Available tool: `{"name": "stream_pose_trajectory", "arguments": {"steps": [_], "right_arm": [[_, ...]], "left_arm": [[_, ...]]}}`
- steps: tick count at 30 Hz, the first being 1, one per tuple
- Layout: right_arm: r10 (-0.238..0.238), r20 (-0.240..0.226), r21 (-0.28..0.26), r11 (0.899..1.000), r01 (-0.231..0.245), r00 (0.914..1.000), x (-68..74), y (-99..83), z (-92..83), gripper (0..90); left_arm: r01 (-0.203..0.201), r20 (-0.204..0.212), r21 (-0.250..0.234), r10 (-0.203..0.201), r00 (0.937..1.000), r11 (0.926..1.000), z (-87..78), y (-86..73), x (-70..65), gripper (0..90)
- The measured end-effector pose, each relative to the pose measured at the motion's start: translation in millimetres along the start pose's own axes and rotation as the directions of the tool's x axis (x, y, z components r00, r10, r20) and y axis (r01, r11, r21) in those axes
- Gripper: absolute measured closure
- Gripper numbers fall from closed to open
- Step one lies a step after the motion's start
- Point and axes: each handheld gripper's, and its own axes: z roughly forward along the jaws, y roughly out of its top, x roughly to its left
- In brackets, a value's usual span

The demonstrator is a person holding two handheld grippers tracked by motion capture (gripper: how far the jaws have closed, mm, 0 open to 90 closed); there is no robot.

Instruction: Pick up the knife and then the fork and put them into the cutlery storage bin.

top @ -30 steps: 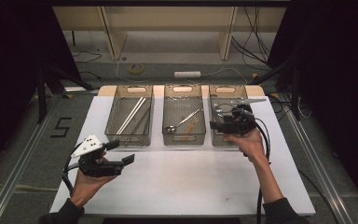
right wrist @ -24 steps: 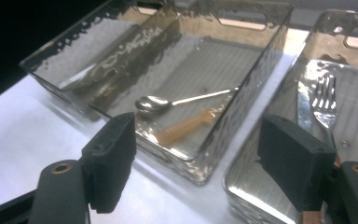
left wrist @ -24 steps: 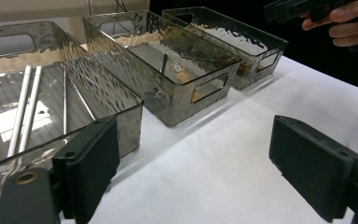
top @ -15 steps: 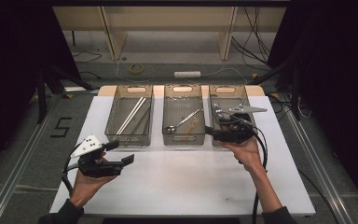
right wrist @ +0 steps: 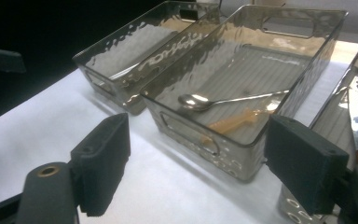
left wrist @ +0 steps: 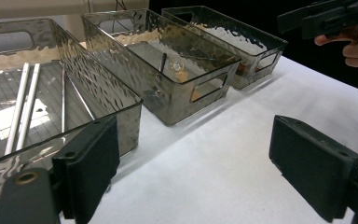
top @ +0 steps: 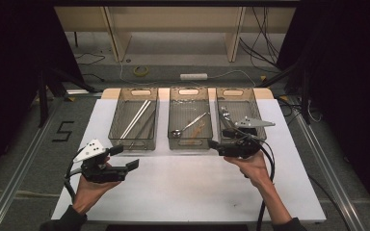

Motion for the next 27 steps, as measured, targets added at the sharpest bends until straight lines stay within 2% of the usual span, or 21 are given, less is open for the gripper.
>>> {"name": "stream_pose_trajectory", "arguments": {"steps": [17,27], "right_arm": [[-0.016,-0.018,-0.06,0.998,0.015,0.9997,9.3,-26.7,-16.6,22.6],[-0.022,-0.009,-0.082,0.996,0.022,0.9997,11.9,-40.5,-27.0,22.4]], "left_arm": [[0.001,0.015,0.001,-0.001,0.9999,1.0,-2.1,-1.2,-0.4,15.7],[0.006,0.024,0.003,-0.006,0.9997,1.0,-1.7,-1.3,-0.8,15.7]]}}
